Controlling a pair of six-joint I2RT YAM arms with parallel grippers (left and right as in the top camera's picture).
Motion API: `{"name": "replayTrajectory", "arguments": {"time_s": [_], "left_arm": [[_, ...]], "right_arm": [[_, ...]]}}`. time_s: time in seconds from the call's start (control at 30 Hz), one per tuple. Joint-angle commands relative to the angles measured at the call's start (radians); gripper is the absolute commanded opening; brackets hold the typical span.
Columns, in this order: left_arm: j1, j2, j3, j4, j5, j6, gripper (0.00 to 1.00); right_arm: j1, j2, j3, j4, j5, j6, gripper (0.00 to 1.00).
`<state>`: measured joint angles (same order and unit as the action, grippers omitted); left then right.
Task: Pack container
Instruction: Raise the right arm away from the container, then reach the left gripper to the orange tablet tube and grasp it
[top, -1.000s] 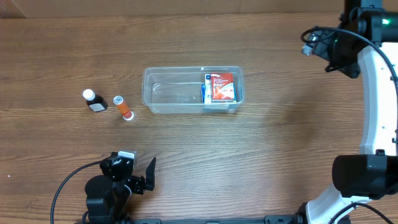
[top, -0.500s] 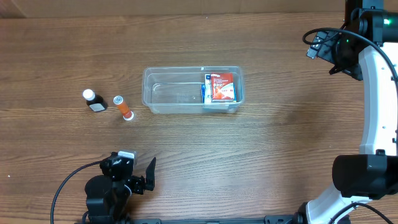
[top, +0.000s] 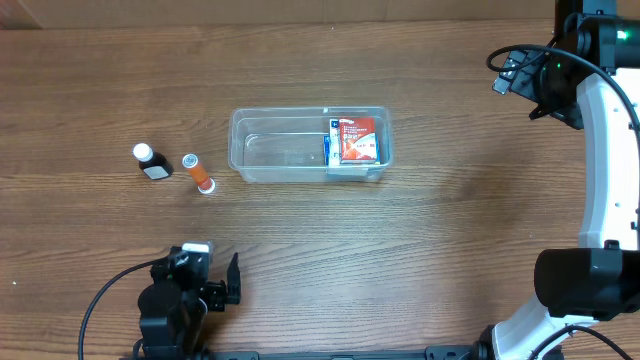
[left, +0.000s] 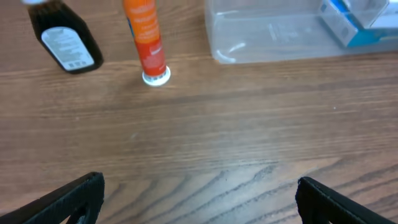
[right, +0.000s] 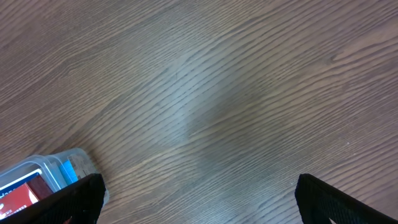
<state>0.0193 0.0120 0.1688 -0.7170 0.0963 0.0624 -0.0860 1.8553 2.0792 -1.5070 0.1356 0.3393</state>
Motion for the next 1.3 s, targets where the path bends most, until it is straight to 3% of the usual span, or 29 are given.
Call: {"name": "replayTrajectory", "arguments": {"time_s": [0.0, 0.1, 0.17, 0.23, 0.3, 0.5, 0.67, 0.83, 0.97, 1.13, 1.27], "left_arm": [[-0.007, -0.008, -0.003, 0.051, 0.15, -0.06, 1.0], [-0.007, -0.008, -0.003, 0.122, 0.298, -0.151, 1.0], [-0.007, -0.008, 0.001, 0.277, 0.392, -0.235, 1.0], [-0.006, 0.0, 0.037, 0.367, 0.347, -0.394, 1.0], [-0.006, 0.081, 0.135, 0.343, 0.303, -0.4, 1.0], [-0.006, 0.842, 0.799, -0.058, 0.235, -0.168, 1.0], [-0.006, 1.273, 1.19, -0.433, 0.264, -0.152, 1.0], [-0.006, 1.43, 1.233, -0.457, 0.364, -0.089, 1.0], [0.034, 1.432, 1.45, -0.565, 0.094, -0.182, 1.0], [0.034, 1.452, 1.494, -0.513, 0.05, -0.154, 1.0], [0.033, 1.572, 1.493, -0.617, -0.108, -0.277, 0.98]], "right_arm": [[-0.005, -0.009, 0.021, 0.005, 0.01, -0.005, 1.0], [-0.005, -0.009, 0.021, 0.005, 0.01, -0.005, 1.0], [-0.005, -0.009, 0.021, 0.005, 0.01, -0.005, 1.0], [-0.005, -0.009, 0.021, 0.005, 0.01, -0.005, 1.0], [-0.005, -0.009, 0.021, 0.005, 0.01, -0.005, 1.0], [-0.005, -0.009, 0.021, 0.005, 0.01, -0.005, 1.0], [-0.005, -0.009, 0.021, 0.005, 0.01, -0.005, 1.0], [-0.005, -0.009, 0.021, 0.005, 0.01, -0.005, 1.0], [-0.005, -0.009, 0.021, 0.005, 0.01, -0.005, 1.0], [-0.005, -0.009, 0.021, 0.005, 0.01, -0.005, 1.0], [-0.005, -0.009, 0.021, 0.005, 0.01, -0.005, 1.0]]}}
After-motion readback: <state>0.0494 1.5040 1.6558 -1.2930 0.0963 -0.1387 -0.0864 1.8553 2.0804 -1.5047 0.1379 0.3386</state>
